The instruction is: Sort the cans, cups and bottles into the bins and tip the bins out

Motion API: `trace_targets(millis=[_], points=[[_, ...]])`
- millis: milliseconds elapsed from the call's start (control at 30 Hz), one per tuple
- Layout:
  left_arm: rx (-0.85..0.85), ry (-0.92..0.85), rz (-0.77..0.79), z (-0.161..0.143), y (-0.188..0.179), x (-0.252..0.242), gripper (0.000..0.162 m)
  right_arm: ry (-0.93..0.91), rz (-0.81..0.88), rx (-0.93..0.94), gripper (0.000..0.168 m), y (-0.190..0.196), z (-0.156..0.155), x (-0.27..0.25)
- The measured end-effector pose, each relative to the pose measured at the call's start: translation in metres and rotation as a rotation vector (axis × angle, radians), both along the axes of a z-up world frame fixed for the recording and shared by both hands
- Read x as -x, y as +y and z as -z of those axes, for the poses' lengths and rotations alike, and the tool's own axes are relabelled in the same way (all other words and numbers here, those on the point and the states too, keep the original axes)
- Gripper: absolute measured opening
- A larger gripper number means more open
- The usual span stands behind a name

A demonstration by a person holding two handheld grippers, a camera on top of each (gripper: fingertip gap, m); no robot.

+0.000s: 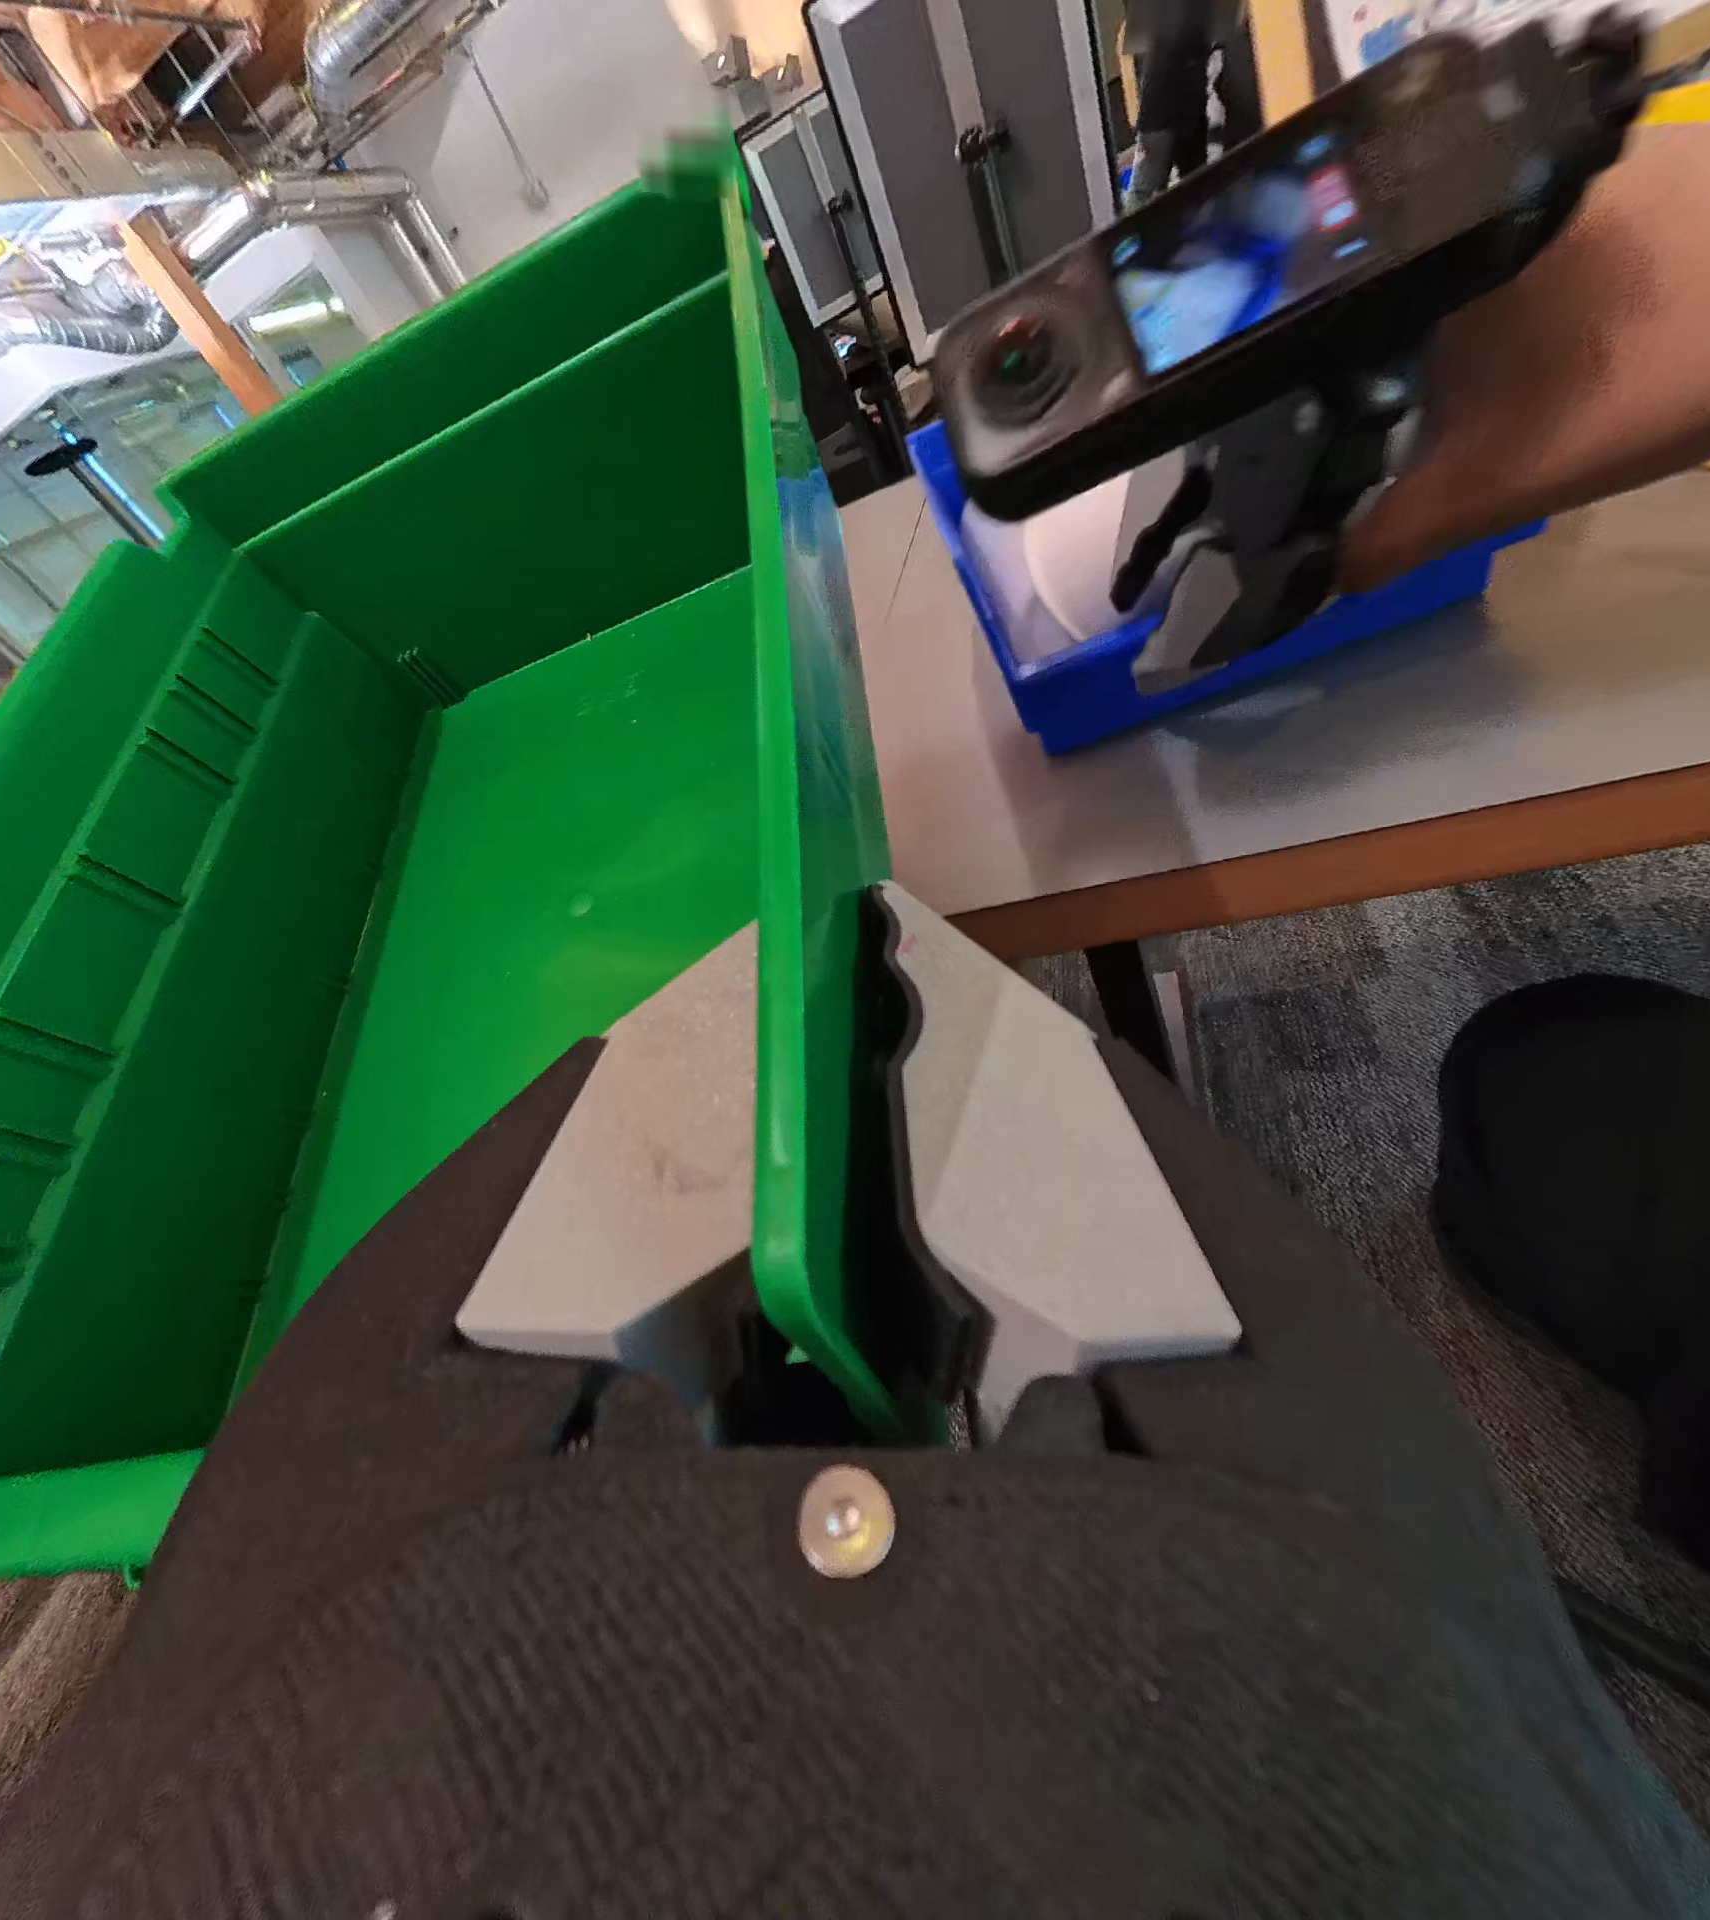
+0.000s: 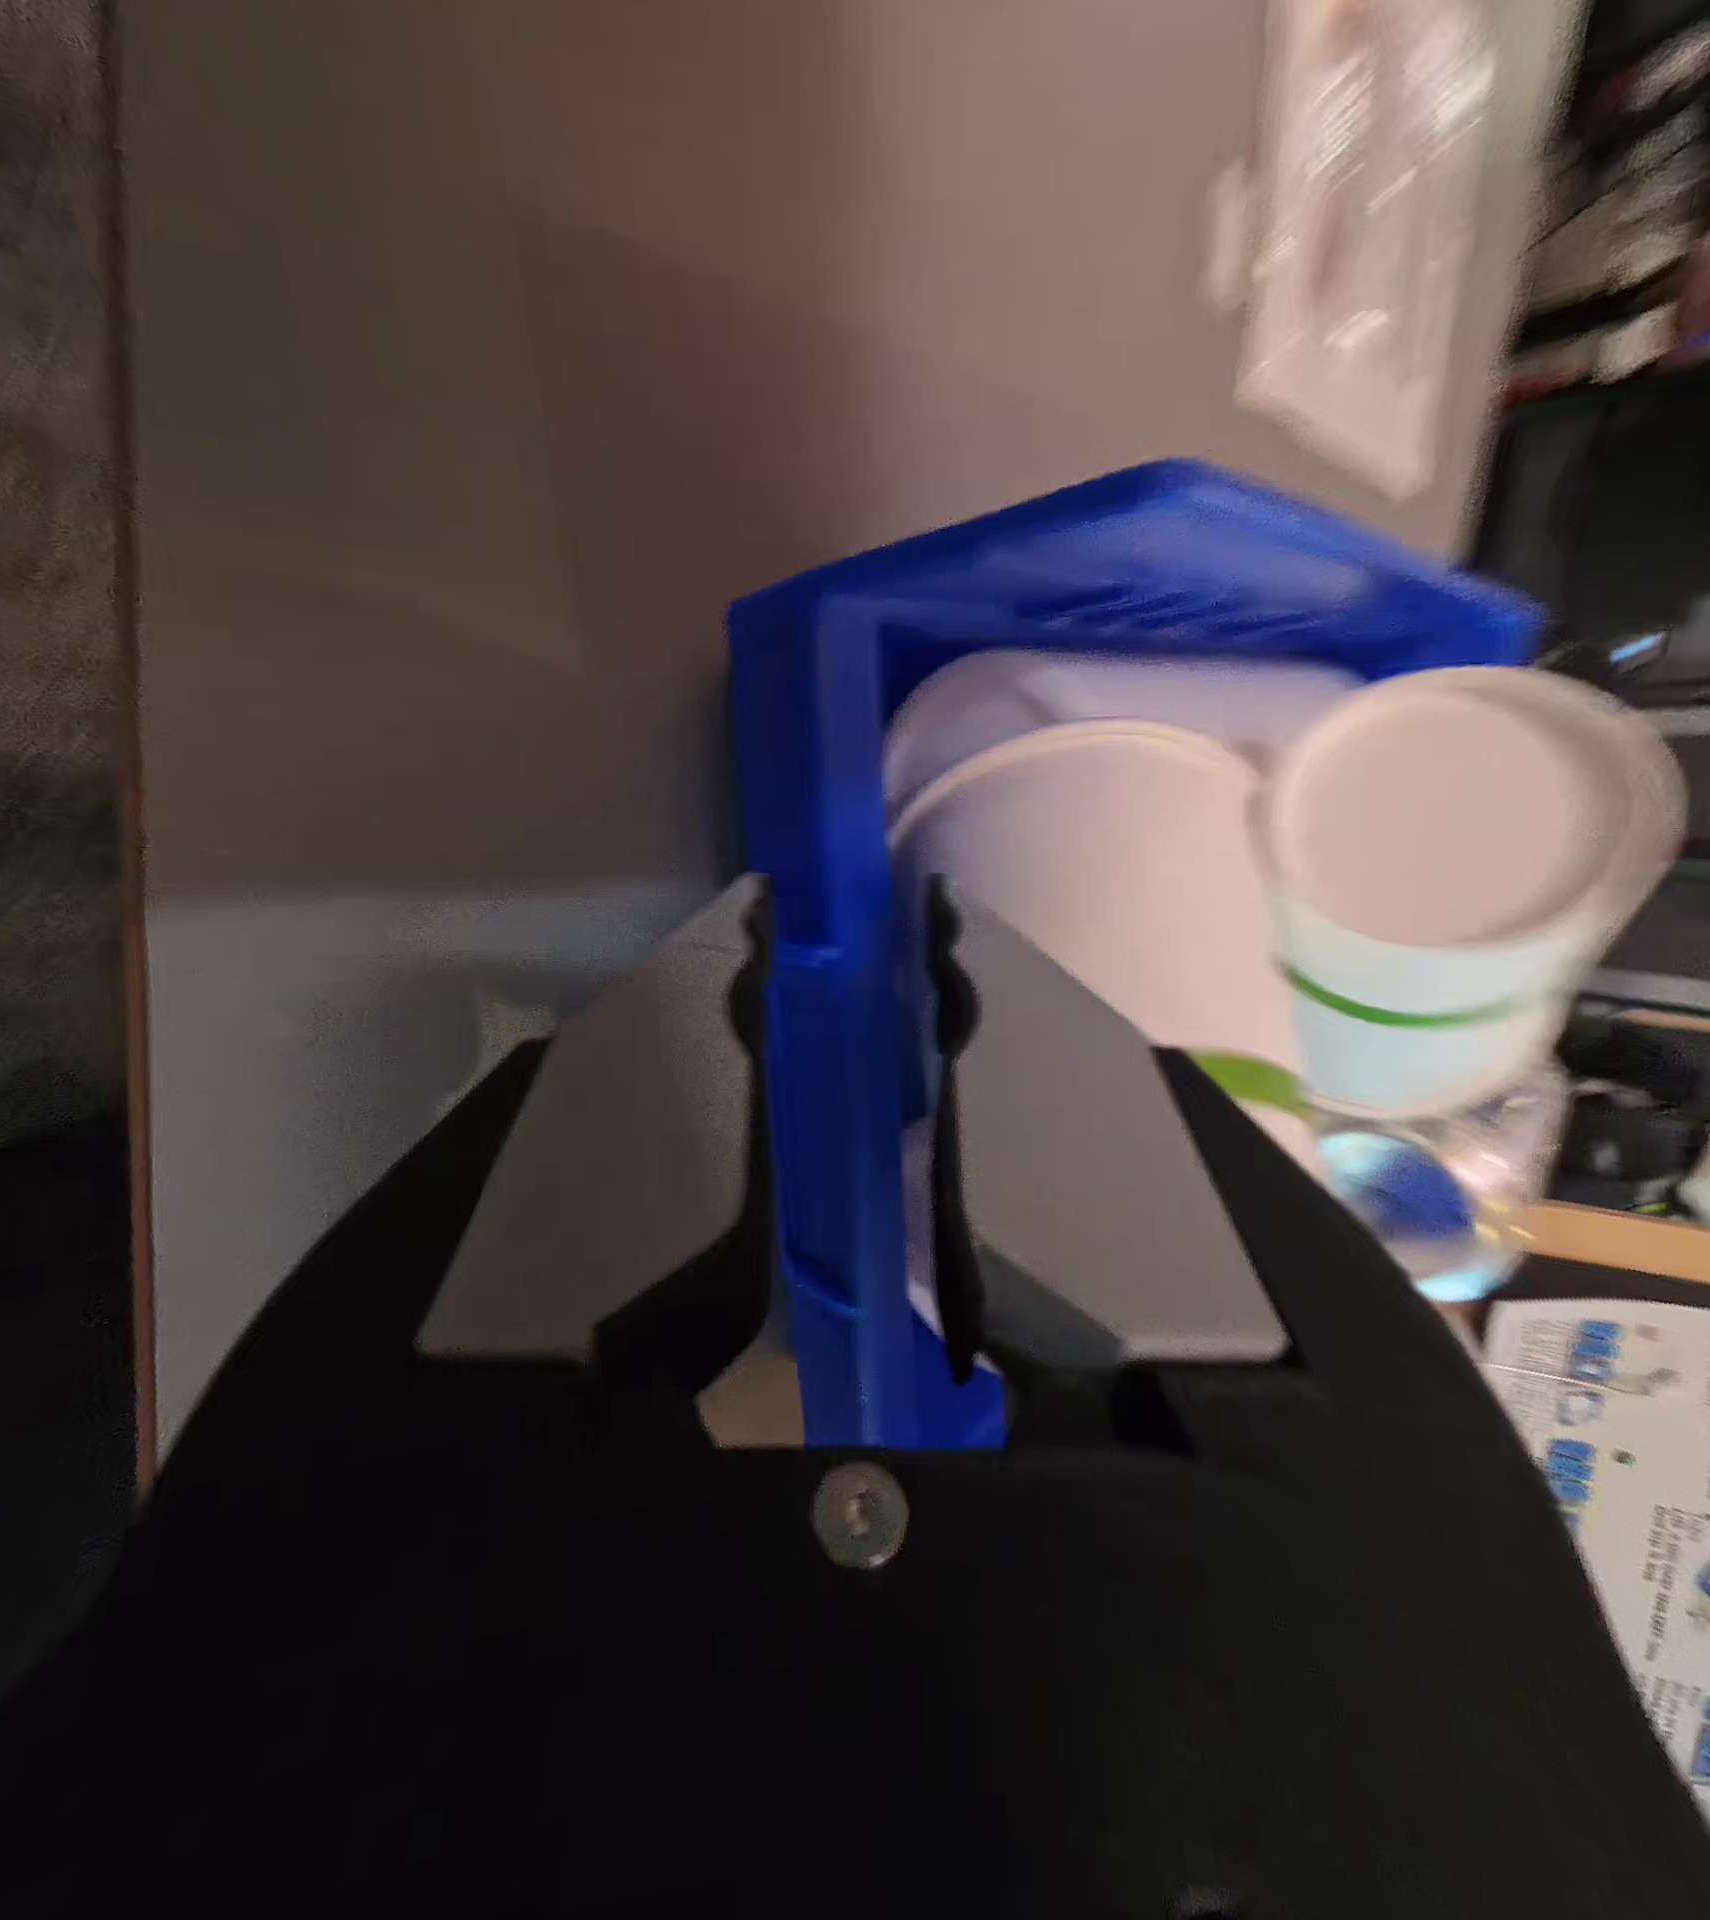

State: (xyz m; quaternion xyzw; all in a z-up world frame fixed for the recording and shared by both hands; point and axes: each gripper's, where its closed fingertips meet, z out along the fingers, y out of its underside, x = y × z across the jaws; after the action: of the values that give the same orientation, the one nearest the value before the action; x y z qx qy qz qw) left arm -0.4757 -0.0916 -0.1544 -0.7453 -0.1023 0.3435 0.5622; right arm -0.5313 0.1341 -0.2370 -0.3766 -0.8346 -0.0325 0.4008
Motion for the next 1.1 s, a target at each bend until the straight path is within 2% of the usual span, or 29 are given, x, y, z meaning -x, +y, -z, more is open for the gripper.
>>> trace_targets(millis=[33,100,200,267,333,367,467,533,633,667,733,800,867,967,1033,1100], points=[[-0.005,0.009,0.01,-0.002,0.0,-0.003,0.002,0.106,-0.048,-0.003,0.015,-0.007,-0.017,-0.005],[-0.013,0.024,0.03,-0.006,0.001,-0.007,0.002,0.272,-0.144,0.05,0.021,-0.024,-0.048,-0.035],[-0.028,0.027,0.061,-0.015,0.005,-0.016,0.002,0.346,-0.15,0.226,0.029,-0.024,-0.071,-0.118],[-0.033,0.024,0.082,-0.023,0.012,-0.028,0.002,0.431,-0.12,0.33,0.033,0.0,-0.082,-0.182],[-0.022,0.047,0.114,-0.033,0.026,-0.047,0.002,0.541,-0.067,0.409,0.024,0.038,-0.091,-0.244],[-0.012,0.066,0.139,-0.039,0.035,-0.058,0.002,0.577,-0.009,0.434,0.021,0.062,-0.092,-0.275],[-0.006,0.126,0.258,-0.068,0.072,-0.101,0.002,0.665,0.227,0.49,0.029,0.135,-0.098,-0.367],[-0.012,0.156,0.396,-0.092,0.101,-0.144,0.002,0.845,0.317,0.475,0.023,0.169,-0.124,-0.429],[-0.057,0.179,0.681,-0.137,0.144,-0.232,0.002,1.054,0.387,0.469,0.012,0.2,-0.163,-0.515],[-0.074,0.202,0.775,-0.151,0.16,-0.263,0.002,1.051,0.411,0.475,0.013,0.206,-0.17,-0.537],[-0.084,0.27,0.931,-0.171,0.197,-0.324,0.003,1.028,0.524,0.472,0.03,0.222,-0.177,-0.58],[-0.072,0.317,1.049,-0.183,0.241,-0.382,0.002,1.093,0.605,0.431,0.031,0.234,-0.189,-0.619],[-0.023,0.316,1.151,-0.184,0.286,-0.438,0.002,1.289,0.687,0.356,0.031,0.247,-0.215,-0.667],[0.042,0.231,1.287,-0.171,0.35,-0.514,0.003,1.477,0.762,0.375,0.03,0.254,-0.234,-0.728],[0.072,0.161,1.342,-0.153,0.388,-0.556,0.003,1.502,0.854,0.355,0.028,0.264,-0.229,-0.761],[0.107,0.118,1.354,-0.127,0.42,-0.591,0.003,1.462,0.999,0.313,0.029,0.285,-0.209,-0.788]])
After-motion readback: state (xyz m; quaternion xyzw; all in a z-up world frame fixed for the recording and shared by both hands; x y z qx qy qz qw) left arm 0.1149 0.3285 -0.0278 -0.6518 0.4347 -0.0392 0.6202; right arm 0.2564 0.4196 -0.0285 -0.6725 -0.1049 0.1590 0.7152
